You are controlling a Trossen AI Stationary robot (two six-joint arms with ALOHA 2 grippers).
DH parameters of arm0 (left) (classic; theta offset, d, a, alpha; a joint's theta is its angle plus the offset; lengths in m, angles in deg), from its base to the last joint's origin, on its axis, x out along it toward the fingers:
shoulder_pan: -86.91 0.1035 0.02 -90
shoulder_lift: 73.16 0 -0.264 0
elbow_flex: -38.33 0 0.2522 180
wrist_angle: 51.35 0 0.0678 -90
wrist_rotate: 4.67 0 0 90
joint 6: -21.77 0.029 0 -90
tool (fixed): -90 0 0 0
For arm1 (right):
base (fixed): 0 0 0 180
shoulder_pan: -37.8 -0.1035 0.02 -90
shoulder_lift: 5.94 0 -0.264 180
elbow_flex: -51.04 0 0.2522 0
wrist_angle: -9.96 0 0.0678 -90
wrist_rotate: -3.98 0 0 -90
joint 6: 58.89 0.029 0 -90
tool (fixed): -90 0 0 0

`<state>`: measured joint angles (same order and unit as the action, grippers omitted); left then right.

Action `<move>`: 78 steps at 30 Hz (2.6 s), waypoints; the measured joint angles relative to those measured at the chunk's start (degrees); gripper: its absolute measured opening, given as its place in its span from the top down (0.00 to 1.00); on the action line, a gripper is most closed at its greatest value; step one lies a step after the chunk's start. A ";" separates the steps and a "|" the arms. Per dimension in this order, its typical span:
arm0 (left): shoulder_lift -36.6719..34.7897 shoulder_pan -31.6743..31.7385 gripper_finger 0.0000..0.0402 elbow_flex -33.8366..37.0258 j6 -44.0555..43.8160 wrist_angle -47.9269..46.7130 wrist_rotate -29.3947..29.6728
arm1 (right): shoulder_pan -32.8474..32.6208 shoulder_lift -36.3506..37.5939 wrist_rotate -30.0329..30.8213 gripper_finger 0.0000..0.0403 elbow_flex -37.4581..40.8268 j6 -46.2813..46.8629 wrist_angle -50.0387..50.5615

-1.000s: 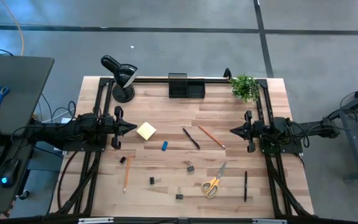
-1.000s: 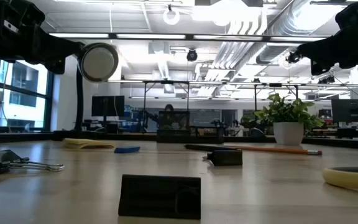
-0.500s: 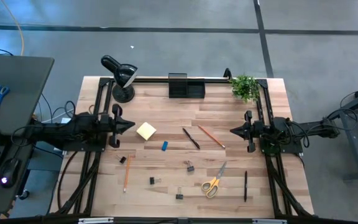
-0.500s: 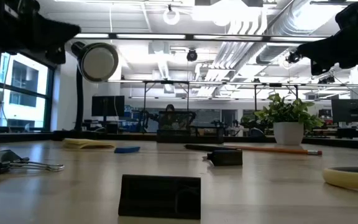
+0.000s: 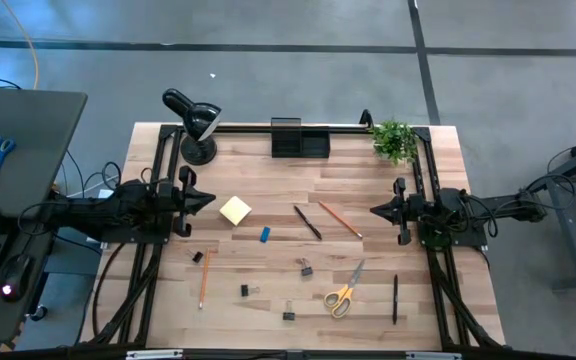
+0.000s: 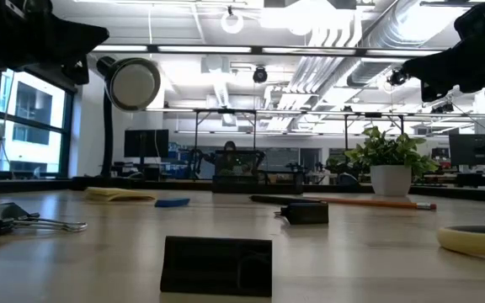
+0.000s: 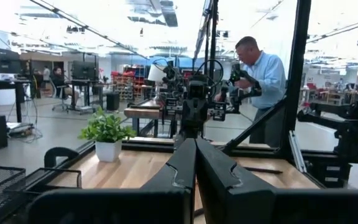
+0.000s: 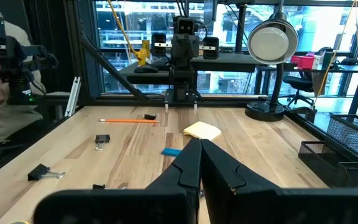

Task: Pick and place office supplies into organizer
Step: Put the orange pencil into the black desk organizer

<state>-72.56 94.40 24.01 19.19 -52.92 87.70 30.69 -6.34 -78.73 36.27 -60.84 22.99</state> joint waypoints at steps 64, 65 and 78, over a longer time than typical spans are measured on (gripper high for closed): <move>33.95 0.02 1.00 -13.84 2.65 20.97 -5.86 | 0.02 -12.90 18.20 0.82 -4.50 6.73 -10.18; 34.84 0.02 1.00 -13.84 3.68 22.08 -6.43 | 0.02 -14.88 18.87 0.78 -6.31 7.81 -8.01; 36.72 0.02 1.00 -13.84 5.38 19.32 -8.39 | -3.82 -52.08 21.40 0.62 -23.37 17.88 1.78</move>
<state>-35.84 94.42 10.18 24.57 -33.60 79.31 26.86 -58.42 -57.33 12.90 -42.96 24.76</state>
